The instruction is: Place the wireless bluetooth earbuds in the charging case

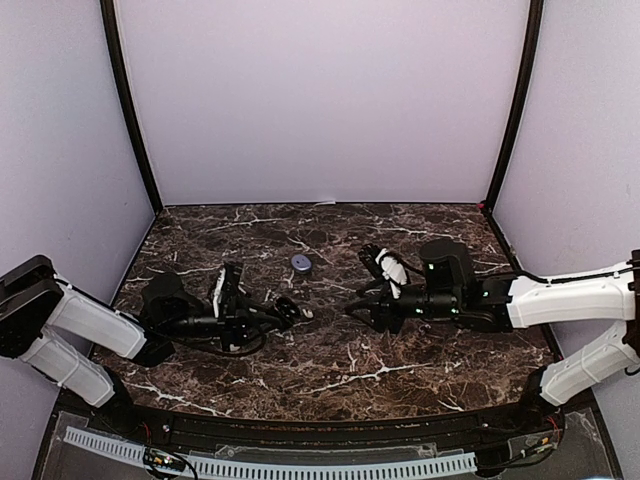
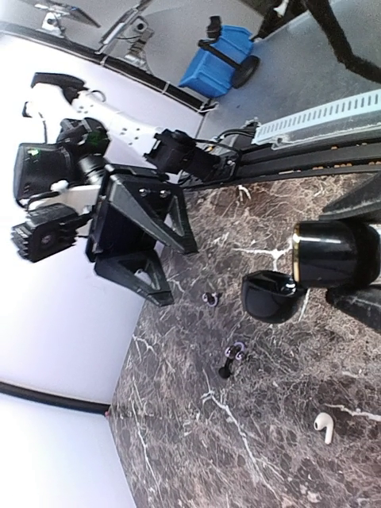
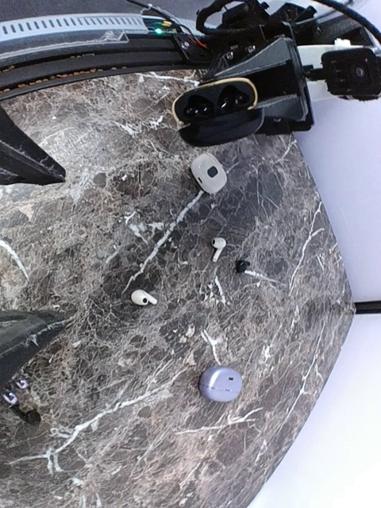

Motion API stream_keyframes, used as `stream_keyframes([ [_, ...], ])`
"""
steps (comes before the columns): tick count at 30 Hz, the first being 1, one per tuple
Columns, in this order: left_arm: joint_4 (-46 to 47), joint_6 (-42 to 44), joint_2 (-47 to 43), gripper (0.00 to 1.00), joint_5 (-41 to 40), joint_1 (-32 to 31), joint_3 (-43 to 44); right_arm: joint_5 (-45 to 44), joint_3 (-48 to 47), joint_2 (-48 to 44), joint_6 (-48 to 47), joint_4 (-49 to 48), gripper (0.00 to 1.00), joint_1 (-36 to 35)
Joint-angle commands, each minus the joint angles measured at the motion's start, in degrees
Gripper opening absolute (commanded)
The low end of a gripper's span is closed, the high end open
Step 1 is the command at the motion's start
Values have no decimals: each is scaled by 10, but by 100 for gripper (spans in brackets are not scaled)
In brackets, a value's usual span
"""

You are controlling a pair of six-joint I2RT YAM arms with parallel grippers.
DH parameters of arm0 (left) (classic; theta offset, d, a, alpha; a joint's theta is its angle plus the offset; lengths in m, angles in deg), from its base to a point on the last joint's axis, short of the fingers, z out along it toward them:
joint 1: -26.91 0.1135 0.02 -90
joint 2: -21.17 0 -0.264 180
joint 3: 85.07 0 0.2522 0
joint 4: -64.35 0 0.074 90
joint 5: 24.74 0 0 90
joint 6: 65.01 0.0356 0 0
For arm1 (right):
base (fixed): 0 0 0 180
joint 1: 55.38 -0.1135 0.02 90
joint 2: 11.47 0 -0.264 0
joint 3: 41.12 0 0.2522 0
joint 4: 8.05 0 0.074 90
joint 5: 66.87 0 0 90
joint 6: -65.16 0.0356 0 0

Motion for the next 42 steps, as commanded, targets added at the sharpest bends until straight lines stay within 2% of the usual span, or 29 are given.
stream_keyframes([
  [1,65,-52,-37,26,15,21,-19,-57,11,-5,41,-37,54,5],
  [12,-24,-77,-143,25,-19,65,-31,-62,25,52,98,-95,66,3],
  [19,-69,-131,-194,24,-35,142,-40,-65,-41,160,93,-109,64,-61],
  [28,-196,-153,-294,24,-83,183,-26,-86,-156,308,88,-144,65,-130],
  [33,-257,-158,-332,24,-95,204,-19,-120,-187,344,84,-151,67,-152],
  [37,-255,-144,-331,24,-81,206,-25,-146,-174,335,85,-146,66,-153],
  [42,-183,-132,-318,24,-60,206,-52,-187,-149,305,84,-113,65,-147],
])
